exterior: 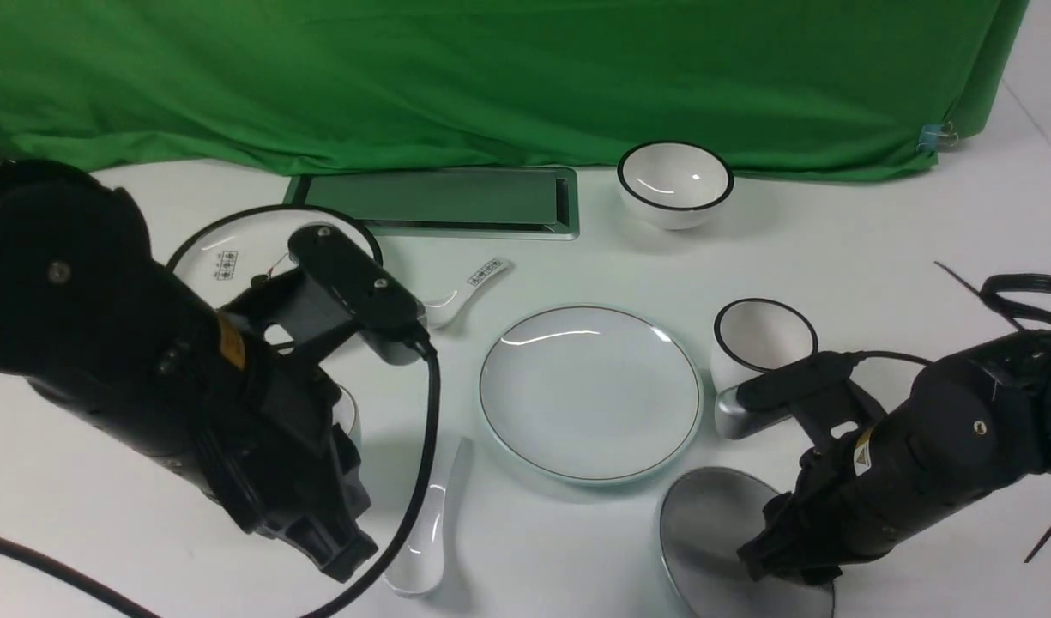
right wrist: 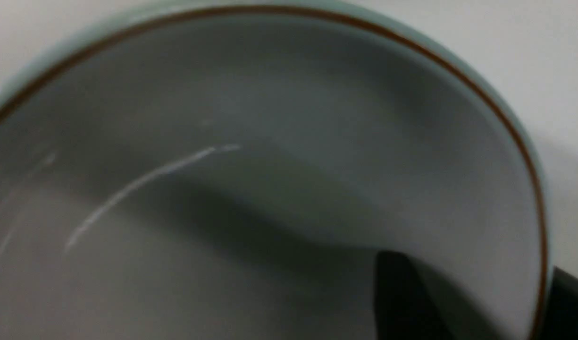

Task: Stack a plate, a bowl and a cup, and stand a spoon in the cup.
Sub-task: Use the right arm to grab a blue rice bowl, then use the right arm to put the blue rice bowl into the blue large plate in the middle

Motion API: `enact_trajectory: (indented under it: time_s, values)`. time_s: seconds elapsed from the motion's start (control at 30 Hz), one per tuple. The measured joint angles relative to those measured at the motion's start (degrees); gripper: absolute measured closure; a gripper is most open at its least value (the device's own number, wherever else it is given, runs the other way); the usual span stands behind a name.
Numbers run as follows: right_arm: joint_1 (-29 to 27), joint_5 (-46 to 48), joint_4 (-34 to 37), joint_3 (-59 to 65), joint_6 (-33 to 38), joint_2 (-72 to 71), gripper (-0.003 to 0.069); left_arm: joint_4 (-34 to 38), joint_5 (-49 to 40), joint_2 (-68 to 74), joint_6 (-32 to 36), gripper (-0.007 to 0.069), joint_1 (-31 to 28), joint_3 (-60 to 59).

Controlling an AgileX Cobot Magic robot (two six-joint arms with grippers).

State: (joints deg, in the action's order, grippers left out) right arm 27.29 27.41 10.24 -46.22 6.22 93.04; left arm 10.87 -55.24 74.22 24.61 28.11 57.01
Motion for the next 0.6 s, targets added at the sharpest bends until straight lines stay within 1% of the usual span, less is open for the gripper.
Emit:
enact_trajectory:
  time_s: [0.03, 0.07, 0.13, 0.17, 0.27, 0.33, 0.4, 0.47, 0.6]
  values:
    - [0.0, 1.09, 0.59, -0.92, 0.54, -0.64, 0.0496, -0.28, 0.41, 0.0, 0.0, 0.0635, 0.0, 0.0]
    - [0.0, 2.16, 1.35, -1.66, 1.04, -1.18, 0.0541, -0.38, 0.62, 0.0, 0.0, 0.0635, 0.0, 0.02]
    - [0.05, 6.03, 2.5, -4.45, 2.92, -2.57, 0.0594, -0.74, 0.95, 0.0, 0.02, 0.0635, 0.0, 0.07]
    - [0.04, 6.42, 2.5, -4.45, 3.12, -2.7, 0.0594, -0.79, 0.94, 0.0, 0.02, 0.0635, 0.0, 0.07]
    - [0.04, 12.37, 1.47, -11.47, 5.68, -3.92, 0.0594, -3.33, 1.01, 0.0, -1.49, 0.0634, 0.0, 0.07]
    - [0.04, 12.98, 1.47, -16.59, 6.26, -3.91, 0.0594, -5.65, 1.01, 0.0, -3.66, 0.0634, -0.25, 0.07]
    - [0.04, 13.06, 1.47, -21.29, 6.73, -3.09, 0.0594, -7.83, 1.01, 0.0, -6.04, 0.0634, -1.39, 0.07]
    - [0.04, 13.08, 1.47, -24.9, 6.78, -1.74, 0.0594, -8.8, 1.01, 0.0, -7.05, 0.0634, -2.41, 0.07]
    - [0.04, 13.24, 1.47, -34.02, 6.56, 5.05, 0.0594, -9.75, 1.01, 0.0, -9.88, 0.0634, -6.78, 0.07]
